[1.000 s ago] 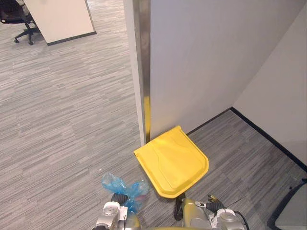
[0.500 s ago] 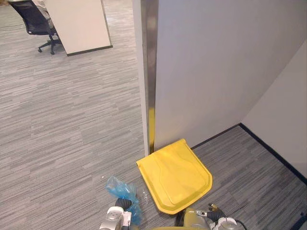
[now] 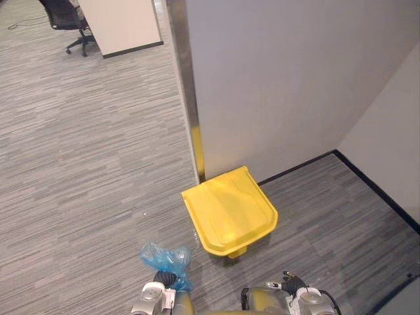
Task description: Gather rubbish on tea table into small bin, then transfer packed bag to large trash can.
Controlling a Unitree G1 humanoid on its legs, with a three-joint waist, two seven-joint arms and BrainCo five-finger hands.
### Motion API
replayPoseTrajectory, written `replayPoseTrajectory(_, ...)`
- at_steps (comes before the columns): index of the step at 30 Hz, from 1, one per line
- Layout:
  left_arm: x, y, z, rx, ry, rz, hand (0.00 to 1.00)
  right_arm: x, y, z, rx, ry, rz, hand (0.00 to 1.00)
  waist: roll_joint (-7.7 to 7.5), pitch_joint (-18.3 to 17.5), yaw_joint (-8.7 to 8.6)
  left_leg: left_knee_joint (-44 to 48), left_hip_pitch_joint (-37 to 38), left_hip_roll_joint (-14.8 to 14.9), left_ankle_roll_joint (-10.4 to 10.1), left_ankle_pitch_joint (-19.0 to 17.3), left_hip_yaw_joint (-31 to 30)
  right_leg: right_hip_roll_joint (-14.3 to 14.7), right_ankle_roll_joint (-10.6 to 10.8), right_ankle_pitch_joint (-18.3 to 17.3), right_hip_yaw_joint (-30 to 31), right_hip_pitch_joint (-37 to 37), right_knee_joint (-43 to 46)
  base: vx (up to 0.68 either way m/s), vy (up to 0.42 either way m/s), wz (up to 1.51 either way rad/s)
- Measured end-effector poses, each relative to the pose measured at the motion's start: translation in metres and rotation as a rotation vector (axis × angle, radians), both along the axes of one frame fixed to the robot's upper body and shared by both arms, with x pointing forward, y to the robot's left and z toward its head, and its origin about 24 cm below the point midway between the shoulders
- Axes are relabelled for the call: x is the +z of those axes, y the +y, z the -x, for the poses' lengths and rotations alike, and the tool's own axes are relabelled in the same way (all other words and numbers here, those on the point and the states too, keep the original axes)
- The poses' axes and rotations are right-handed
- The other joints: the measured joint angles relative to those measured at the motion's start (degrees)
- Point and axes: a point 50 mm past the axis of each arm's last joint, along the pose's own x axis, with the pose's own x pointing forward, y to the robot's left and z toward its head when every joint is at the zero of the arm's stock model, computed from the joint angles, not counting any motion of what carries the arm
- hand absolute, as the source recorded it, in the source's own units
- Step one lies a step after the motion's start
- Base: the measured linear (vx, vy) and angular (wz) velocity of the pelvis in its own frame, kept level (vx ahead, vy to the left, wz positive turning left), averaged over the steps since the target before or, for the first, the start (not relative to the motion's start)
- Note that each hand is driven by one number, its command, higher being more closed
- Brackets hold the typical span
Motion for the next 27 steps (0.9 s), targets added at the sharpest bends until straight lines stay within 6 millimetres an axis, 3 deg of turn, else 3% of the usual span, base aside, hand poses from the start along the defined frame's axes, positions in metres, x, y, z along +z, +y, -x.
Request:
replayPoseTrajectory(1, 0.001, 0.001, -0.003, -0.002, -0.008, -0.002, 1.0, -0.001, -0.002, 0.004, -0.022, 0.005, -0.003, 0.0, -0.42, 0.3, 0.04, 10.6, -1.7, -1.5, -0.2, -0.5, -0.1, -1.1, -0.4, 1.5, -0.9, -0.3, -0.8, -0.23, -0.046, 0.26)
replayPoseTrajectory(2, 0.001, 0.0, -0.003, -0.003, -0.008, 0.0, 1.0, -0.001, -0.002, 0.005, -0.026, 0.005, -0.003, 0.0, -0.26, 0.2, -0.02, 13.2, -1.8, -2.0, -0.3, -1.1, 0.0, -1.2, -0.4, 1.8, -1.2, -0.4, -1.0, -0.17, -0.031, 0.24)
replayPoseTrajectory(4, -0.002, -0.011, 0.003, -0.006, 0.008, 0.029, 1.0, -0.002, -0.007, 0.012, -0.045, 0.014, 0.004, 0.0, 1.56, -0.9, -0.81, 18.6, 2.3, -4.0, -0.3, -6.7, 2.5, -1.2, 0.4, 3.8, -2.9, 0.2, -3.9, -0.12, 0.06, 0.41)
replayPoseTrajectory(7, -0.003, -0.015, 0.005, -0.016, 0.015, 0.036, 1.0, -0.001, -0.012, 0.015, -0.074, 0.018, 0.007, 0.0, 2.24, -1.4, -1.17, 9.2, 6.1, -5.3, -0.1, -7.7, 3.7, -1.5, 2.6, 5.8, -3.8, 0.6, -6.9, -0.12, 0.097, 0.35)
replayPoseTrajectory(8, -0.006, -0.014, 0.012, -0.011, 0.036, 0.035, 1.0, -0.003, -0.012, 0.02, -0.088, 0.027, 0.002, 0.0, 2.48, -2.1, -1.14, 0.1, 9.1, -6.3, 1.4, -7.6, 3.7, -1.7, 3.6, 8.2, -4.2, 1.3, -10.1, -0.11, 0.118, 0.23)
replayPoseTrajectory(9, -0.005, -0.011, 0.012, -0.011, 0.037, 0.027, 1.0, -0.003, -0.01, 0.02, -0.089, 0.03, -0.003, 0.0, 1.7, -2.3, -1.13, -1.5, 9.0, -7.2, 1.9, -6.2, 3.8, -2.3, 3.9, 9.2, -3.9, 1.3, -10.9, -0.1, 0.115, 0.21)
replayPoseTrajectory(11, -0.006, -0.006, 0.015, -0.008, 0.046, 0.013, 1.0, -0.004, -0.009, 0.021, -0.087, 0.033, -0.005, 0.0, 1.24, -2.3, -1.05, -1.6, 8.9, -8.3, 2.5, -5.8, 4.3, -3.1, 4.8, 10.6, -3.5, 1.1, -11.4, -0.1, 0.073, -0.12)
replayPoseTrajectory(15, -0.007, 0.001, 0.017, -0.007, 0.062, -0.007, 1.0, -0.004, -0.005, 0.018, -0.072, 0.025, -0.015, 0.0, 0.28, -2.0, -1.7, -0.5, 7.0, -10.3, 2.9, -6.2, 4.1, -5.0, 6.1, 9.7, -2.1, -2.0, -7.7, -0.11, 0.072, -0.02)
replayPoseTrajectory(22, -0.008, 0.004, 0.019, 0.017, 0.069, -0.007, 1.0, -0.008, -0.006, 0.029, -0.066, 0.075, -0.014, 0.0, 0.46, -2.1, -1.09, -1.5, 7.1, -9.5, 2.4, -5.7, 1.3, -4.4, 5.7, 14.2, -4.9, 4.2, -18.3, 0.02, 0.007, 0.17)
replayPoseTrajectory(27, -0.007, 0.005, 0.019, 0.017, 0.068, -0.009, 1.0, -0.009, -0.007, 0.033, -0.075, 0.089, -0.012, 0.0, 0.71, -2.3, -0.95, -2.3, 8.5, -9.1, 3.0, -5.1, 1.2, -4.3, 5.7, 13.8, -6.6, 6.2, -18.5, 0.1, 0.011, 0.18)
